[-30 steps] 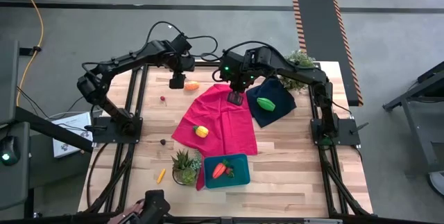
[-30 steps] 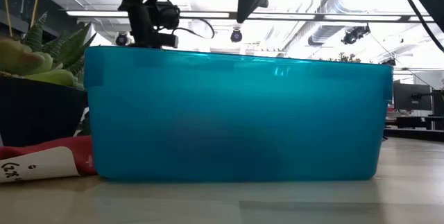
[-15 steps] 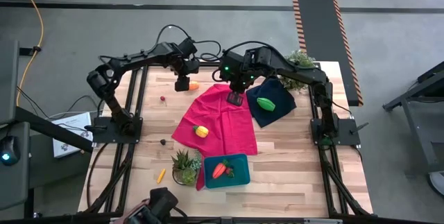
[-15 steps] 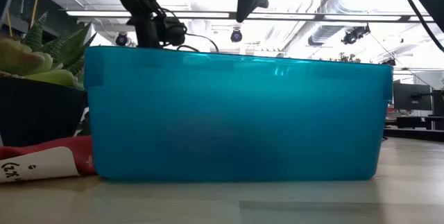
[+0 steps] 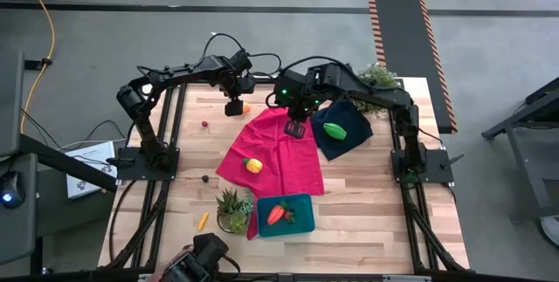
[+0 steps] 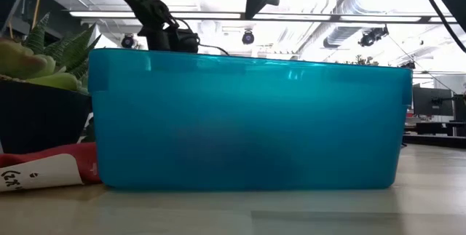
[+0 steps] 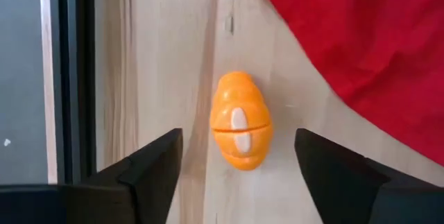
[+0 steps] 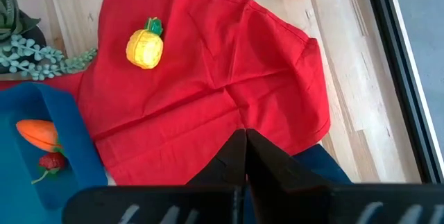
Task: Pick and placing Produce into tupperware
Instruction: Put the yellow croissant into the blue bin
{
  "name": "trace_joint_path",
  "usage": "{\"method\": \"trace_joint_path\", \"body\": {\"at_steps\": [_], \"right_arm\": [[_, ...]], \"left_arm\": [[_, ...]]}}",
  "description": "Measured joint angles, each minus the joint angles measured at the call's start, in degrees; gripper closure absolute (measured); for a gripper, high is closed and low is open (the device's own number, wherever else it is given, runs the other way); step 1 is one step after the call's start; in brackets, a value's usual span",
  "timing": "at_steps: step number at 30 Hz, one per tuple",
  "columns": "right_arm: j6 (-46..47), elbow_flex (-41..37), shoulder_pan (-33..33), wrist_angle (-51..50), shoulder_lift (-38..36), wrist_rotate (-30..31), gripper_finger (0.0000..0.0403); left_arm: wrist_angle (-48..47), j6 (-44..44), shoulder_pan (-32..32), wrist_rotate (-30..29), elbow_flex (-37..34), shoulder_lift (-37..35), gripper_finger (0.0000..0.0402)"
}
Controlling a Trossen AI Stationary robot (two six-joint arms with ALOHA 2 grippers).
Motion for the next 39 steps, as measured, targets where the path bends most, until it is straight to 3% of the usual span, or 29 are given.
{"method": "trace_joint_path", "body": {"at_steps": [7,15,27,34,39], "right_arm": [[0.8,0.0,0.1,0.1,0.0,0.0,0.0403],[1.2,0.0,0.1,0.1,0.0,0.0,0.0403],[1.2,0.0,0.1,0.1,0.0,0.0,0.0403],[1.1,0.0,0.1,0.9,0.0,0.0,0.0403],[0.8,0.0,0.1,1.0,0.0,0.0,0.0403]], "left_arm": [[0.1,-0.1,0.0,-2.2,0.0,2.4,0.01],[1.2,-0.1,0.4,-2.3,-0.2,2.7,0.0105],[1.0,-3.0,5.3,1.8,-0.3,3.1,0.0102],[1.2,-2.8,4.9,5.9,-0.3,3.3,0.0103],[2.1,-1.5,3.7,4.1,-0.3,4.6,0.0103]]}}
